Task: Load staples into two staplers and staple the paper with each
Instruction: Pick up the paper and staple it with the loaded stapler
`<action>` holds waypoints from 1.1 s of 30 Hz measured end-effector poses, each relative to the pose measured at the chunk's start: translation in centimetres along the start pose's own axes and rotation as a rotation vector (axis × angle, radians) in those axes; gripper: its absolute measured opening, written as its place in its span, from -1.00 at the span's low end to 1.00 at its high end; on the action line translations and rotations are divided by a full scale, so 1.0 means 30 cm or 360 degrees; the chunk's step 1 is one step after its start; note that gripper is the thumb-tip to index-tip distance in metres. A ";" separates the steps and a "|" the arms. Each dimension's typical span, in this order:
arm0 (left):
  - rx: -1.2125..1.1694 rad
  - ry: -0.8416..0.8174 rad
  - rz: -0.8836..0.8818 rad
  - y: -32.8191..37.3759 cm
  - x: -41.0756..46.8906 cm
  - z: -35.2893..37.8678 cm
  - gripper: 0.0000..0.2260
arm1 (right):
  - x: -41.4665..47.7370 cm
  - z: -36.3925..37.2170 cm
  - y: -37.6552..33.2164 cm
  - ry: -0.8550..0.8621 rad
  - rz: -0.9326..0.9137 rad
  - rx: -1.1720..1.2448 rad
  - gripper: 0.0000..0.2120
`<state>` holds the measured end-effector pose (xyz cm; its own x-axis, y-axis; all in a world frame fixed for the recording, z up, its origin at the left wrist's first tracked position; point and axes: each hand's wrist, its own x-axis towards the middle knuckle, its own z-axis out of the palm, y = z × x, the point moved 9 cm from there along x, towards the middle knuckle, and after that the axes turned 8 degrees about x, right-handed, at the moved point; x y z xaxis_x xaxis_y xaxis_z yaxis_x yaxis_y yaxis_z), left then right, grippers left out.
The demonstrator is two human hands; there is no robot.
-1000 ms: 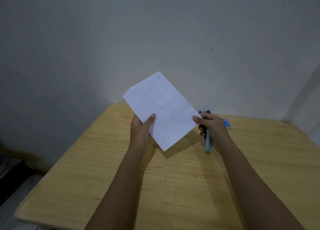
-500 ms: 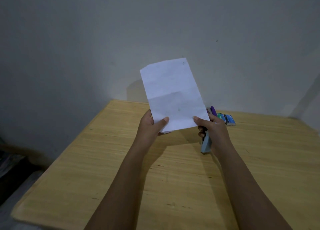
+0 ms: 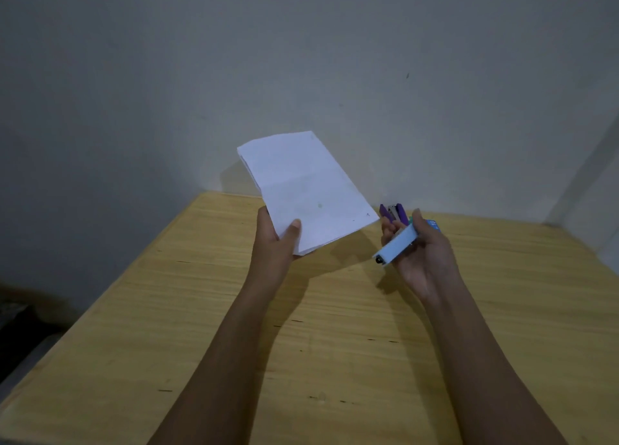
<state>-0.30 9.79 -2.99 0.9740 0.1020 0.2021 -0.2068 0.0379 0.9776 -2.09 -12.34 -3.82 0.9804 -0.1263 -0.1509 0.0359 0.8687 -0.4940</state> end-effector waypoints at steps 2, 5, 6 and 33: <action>0.0059 0.0062 0.0010 0.004 -0.001 -0.015 -0.65 | -0.006 0.011 0.007 -0.0038 0.0002 0.0041 -0.76; 0.0066 0.0106 0.0021 0.020 -0.010 -0.024 -0.50 | -0.016 0.024 0.027 -0.0084 0.0056 0.0094 -0.79; 0.0065 0.0117 0.0033 0.026 -0.013 -0.026 -0.47 | -0.019 0.027 0.032 -0.0093 0.0075 0.0099 -0.80; 0.0066 0.0162 0.0335 0.114 -0.058 0.003 -0.47 | -0.064 0.120 0.143 -0.0416 -0.0065 -0.1175 -0.75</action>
<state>-2.69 9.66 0.02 0.8951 0.2033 0.3967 -0.3982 -0.0353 0.9166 -3.12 -6.66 -2.57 0.9981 0.0451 0.0412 0.0251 0.3109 -0.9501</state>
